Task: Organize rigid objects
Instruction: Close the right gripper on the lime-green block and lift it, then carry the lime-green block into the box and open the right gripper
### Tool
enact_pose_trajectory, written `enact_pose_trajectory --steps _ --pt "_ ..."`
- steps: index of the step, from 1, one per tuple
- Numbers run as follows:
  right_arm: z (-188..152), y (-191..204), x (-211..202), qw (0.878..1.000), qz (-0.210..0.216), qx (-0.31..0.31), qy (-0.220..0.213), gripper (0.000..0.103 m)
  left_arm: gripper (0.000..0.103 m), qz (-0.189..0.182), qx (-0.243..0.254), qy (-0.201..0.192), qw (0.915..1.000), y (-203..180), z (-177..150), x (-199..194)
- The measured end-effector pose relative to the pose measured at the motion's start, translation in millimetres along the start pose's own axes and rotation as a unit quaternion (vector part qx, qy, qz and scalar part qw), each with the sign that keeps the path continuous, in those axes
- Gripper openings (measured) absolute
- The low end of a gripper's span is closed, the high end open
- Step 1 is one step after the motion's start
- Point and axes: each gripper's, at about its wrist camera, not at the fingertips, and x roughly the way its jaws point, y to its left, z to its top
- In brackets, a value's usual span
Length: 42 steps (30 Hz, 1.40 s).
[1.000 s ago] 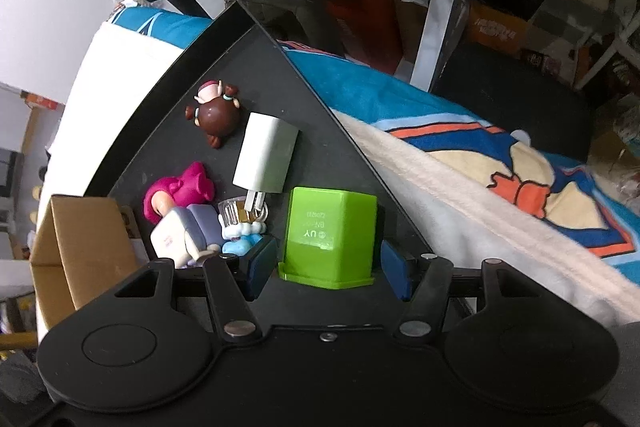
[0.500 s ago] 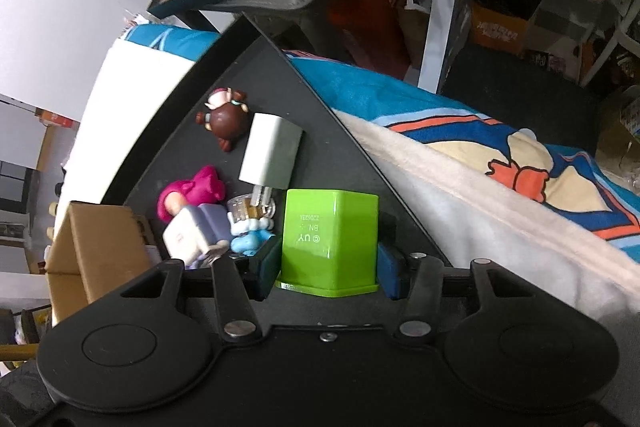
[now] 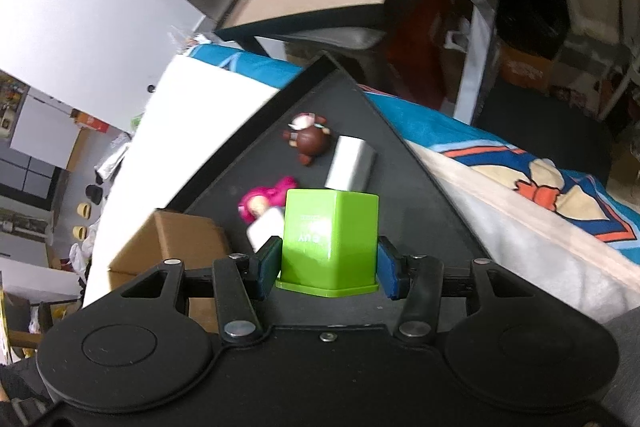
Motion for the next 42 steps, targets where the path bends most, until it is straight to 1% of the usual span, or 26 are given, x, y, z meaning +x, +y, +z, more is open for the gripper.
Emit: enact_pose_trajectory --steps 4,8,18,23,30,42 --pt "-3.8 18.0 -8.3 1.0 0.008 -0.021 -0.005 0.049 0.016 -0.005 0.01 0.004 0.9999 -1.4 -0.7 0.6" --pt "-9.5 36.8 -12.0 0.999 0.018 -0.039 -0.004 0.049 0.016 -0.009 0.005 0.003 0.9999 2.3 -1.9 0.5" --pt "-26.6 82.5 -7.7 0.996 0.033 -0.087 0.006 0.049 0.018 -0.025 0.002 0.002 0.9997 5.4 -2.2 -0.4" --pt "-36.2 108.7 0.7 0.992 0.044 -0.115 0.014 0.049 0.018 -0.034 0.0 0.004 0.9994 7.9 -1.3 0.7" --pt "-50.8 141.1 17.3 0.987 0.047 -0.153 0.03 0.049 0.018 -0.045 -0.005 0.002 0.999 10.7 -1.3 2.5" --pt "-69.8 186.1 56.8 0.975 0.032 -0.211 0.068 0.049 0.018 -0.059 -0.007 0.007 0.9982 17.1 -2.2 7.1"
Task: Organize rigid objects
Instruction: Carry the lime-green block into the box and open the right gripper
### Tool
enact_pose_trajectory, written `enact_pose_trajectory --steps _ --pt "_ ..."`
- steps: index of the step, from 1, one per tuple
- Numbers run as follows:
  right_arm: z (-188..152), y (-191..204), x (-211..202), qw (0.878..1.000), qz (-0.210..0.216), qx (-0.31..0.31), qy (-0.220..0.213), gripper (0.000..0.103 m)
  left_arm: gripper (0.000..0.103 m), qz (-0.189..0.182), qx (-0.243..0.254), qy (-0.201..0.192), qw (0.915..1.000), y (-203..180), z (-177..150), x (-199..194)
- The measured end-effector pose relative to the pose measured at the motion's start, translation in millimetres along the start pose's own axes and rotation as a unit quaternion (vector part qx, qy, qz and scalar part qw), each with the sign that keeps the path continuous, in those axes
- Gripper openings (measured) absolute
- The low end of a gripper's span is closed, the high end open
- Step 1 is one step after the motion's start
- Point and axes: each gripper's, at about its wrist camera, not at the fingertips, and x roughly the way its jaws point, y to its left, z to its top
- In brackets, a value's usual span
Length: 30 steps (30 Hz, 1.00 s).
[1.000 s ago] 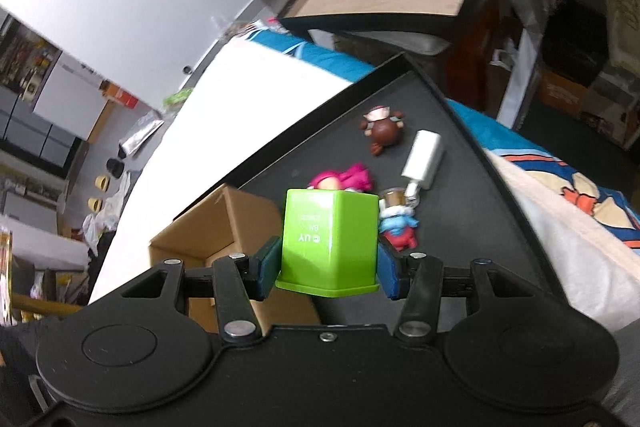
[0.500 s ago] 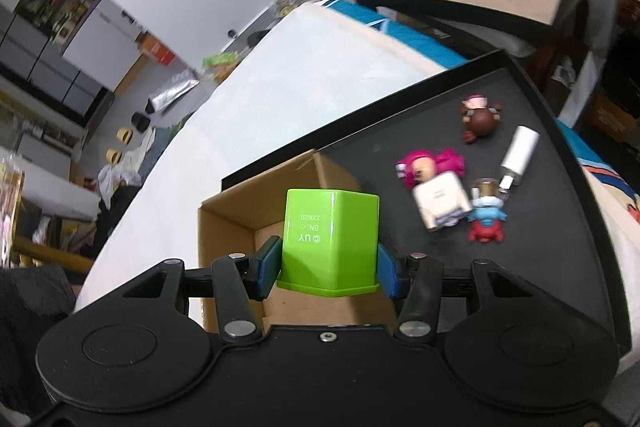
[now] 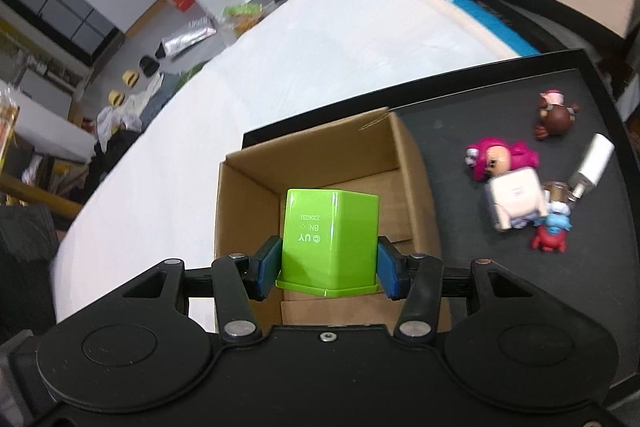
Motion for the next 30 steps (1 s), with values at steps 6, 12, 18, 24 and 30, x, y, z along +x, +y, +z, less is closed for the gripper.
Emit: enact_pose_trajectory --steps 6,12,18,24,30 --pt "3.7 17.5 25.8 1.0 -0.004 -0.025 0.016 0.049 0.019 -0.01 0.0 0.004 0.9999 0.4 0.2 1.2" --pt "6.4 24.3 48.3 0.999 -0.016 -0.032 0.034 0.049 0.019 -0.016 0.0 0.006 0.9999 5.1 -0.5 0.7" --pt "3.2 25.6 62.9 0.998 -0.021 -0.035 0.048 0.049 0.019 -0.018 -0.002 0.007 0.9998 6.2 -0.5 0.3" --pt "3.0 19.0 63.5 0.999 0.016 0.004 0.044 0.051 0.019 -0.014 -0.001 0.007 0.9999 5.7 -0.4 -0.4" --pt "1.7 15.3 34.8 0.999 0.038 0.002 0.028 0.052 0.018 -0.009 0.0 0.005 0.9999 4.0 0.4 -1.1"
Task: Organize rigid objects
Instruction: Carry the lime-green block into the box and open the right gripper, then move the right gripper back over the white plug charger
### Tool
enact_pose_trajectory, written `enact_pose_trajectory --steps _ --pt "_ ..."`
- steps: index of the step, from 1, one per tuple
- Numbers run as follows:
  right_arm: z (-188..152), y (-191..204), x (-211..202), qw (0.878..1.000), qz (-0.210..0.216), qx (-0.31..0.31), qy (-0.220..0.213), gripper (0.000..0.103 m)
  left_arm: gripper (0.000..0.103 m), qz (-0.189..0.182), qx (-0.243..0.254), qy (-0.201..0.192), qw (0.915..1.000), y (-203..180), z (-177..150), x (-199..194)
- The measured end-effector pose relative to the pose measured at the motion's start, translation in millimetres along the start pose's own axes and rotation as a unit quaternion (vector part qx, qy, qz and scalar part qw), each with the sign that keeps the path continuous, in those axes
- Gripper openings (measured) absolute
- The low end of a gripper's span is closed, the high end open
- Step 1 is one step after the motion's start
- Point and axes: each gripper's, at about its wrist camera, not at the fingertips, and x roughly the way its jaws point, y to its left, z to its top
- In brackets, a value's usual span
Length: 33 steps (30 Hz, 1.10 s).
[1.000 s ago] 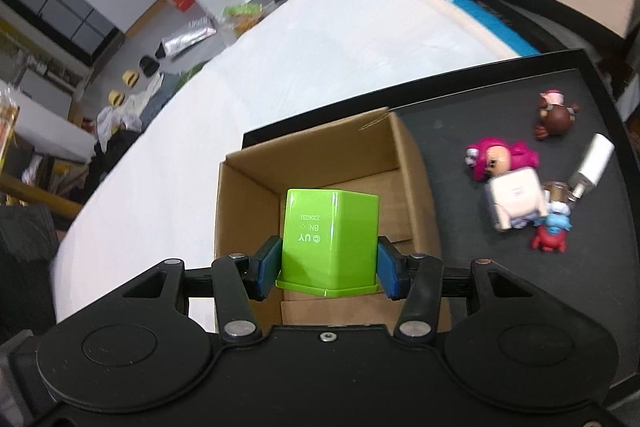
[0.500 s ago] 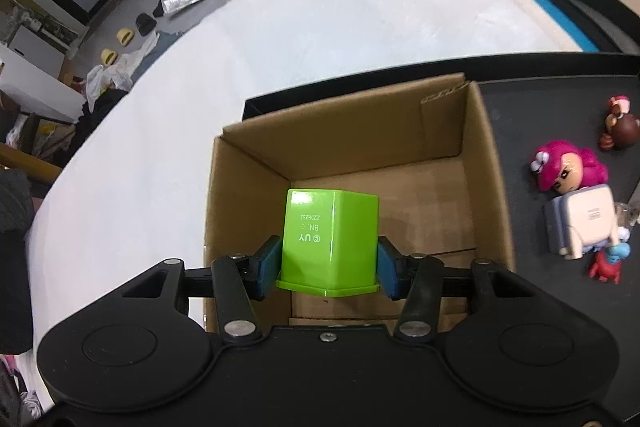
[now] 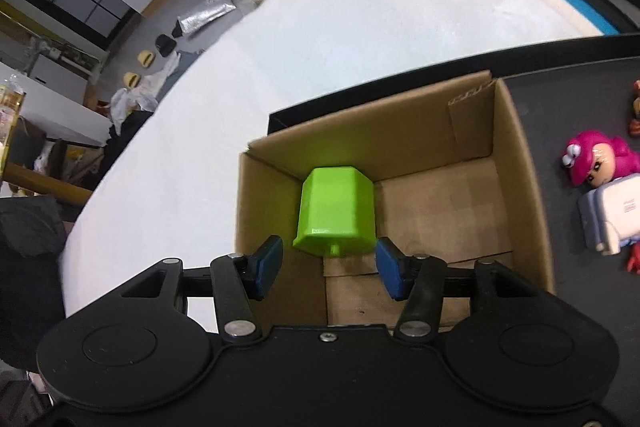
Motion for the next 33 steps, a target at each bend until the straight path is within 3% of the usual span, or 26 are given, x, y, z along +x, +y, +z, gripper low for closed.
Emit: enact_pose_trajectory --steps 18,33 --pt "-5.0 -14.3 -72.0 0.999 0.002 -0.043 -0.03 0.062 0.018 0.022 0.002 -0.005 0.9997 -10.4 0.2 0.7" --pt "-10.5 -75.5 -118.9 0.998 -0.016 -0.02 -0.06 0.063 0.017 0.028 -0.008 -0.007 0.9995 -11.3 -2.4 -2.0"
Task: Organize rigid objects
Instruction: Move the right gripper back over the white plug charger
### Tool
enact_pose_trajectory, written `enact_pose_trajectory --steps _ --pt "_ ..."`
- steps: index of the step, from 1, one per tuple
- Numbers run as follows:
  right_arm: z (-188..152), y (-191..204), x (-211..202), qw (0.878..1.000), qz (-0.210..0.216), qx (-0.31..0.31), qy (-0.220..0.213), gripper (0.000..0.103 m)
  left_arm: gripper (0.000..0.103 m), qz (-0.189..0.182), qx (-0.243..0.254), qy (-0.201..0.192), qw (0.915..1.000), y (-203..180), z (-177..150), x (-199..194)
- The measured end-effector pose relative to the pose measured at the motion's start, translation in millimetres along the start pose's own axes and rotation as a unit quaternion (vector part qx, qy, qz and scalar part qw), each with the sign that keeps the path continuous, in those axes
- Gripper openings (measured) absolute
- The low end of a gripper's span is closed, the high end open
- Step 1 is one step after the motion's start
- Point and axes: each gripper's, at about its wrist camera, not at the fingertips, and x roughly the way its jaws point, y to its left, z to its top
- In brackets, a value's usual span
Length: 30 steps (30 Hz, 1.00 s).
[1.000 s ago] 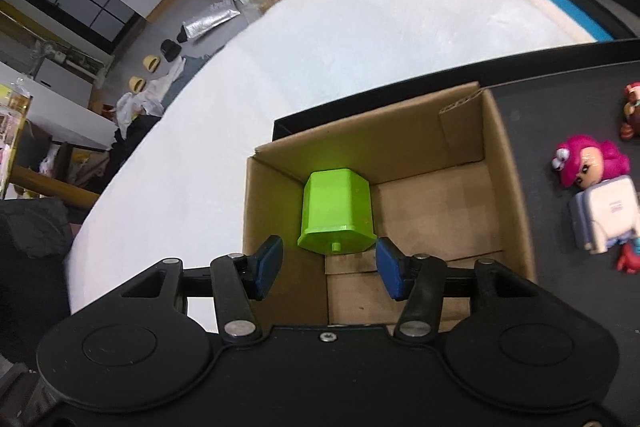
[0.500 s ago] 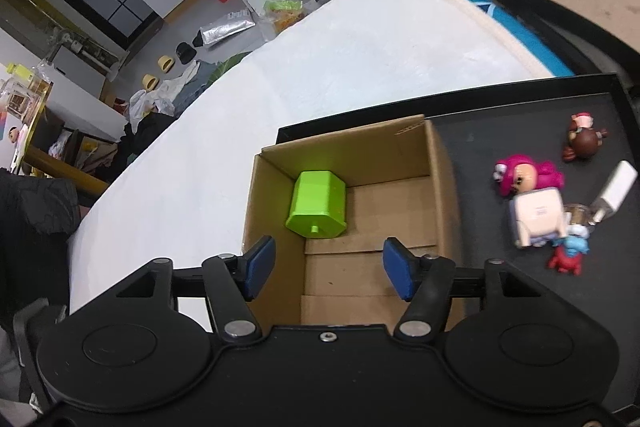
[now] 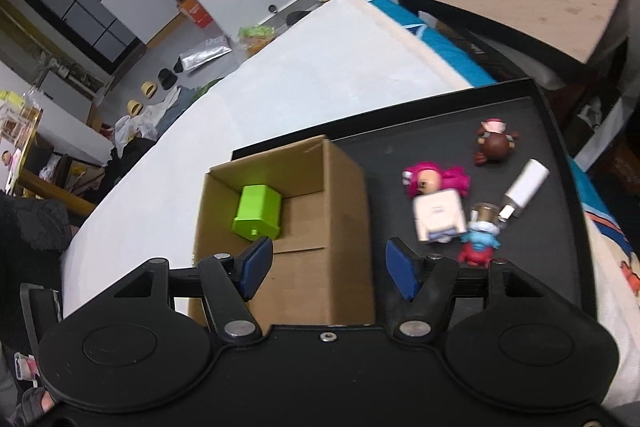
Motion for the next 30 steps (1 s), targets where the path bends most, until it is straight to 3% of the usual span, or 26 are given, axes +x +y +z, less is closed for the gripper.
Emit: enact_pose_trajectory --steps 13,23,30 --pt "0.0 -54.3 -13.4 0.998 -0.047 0.033 -0.023 0.067 0.017 0.018 0.007 0.003 0.9998 -7.3 -0.1 1.8" --pt "8.9 -94.5 10.6 0.992 -0.093 0.078 -0.017 0.067 0.017 0.026 0.007 0.0 0.9996 -9.6 0.4 2.8" --pt "16.1 -111.7 28.6 0.991 -0.098 0.093 -0.011 0.066 0.017 0.036 0.007 0.004 0.9993 -11.1 1.6 6.1"
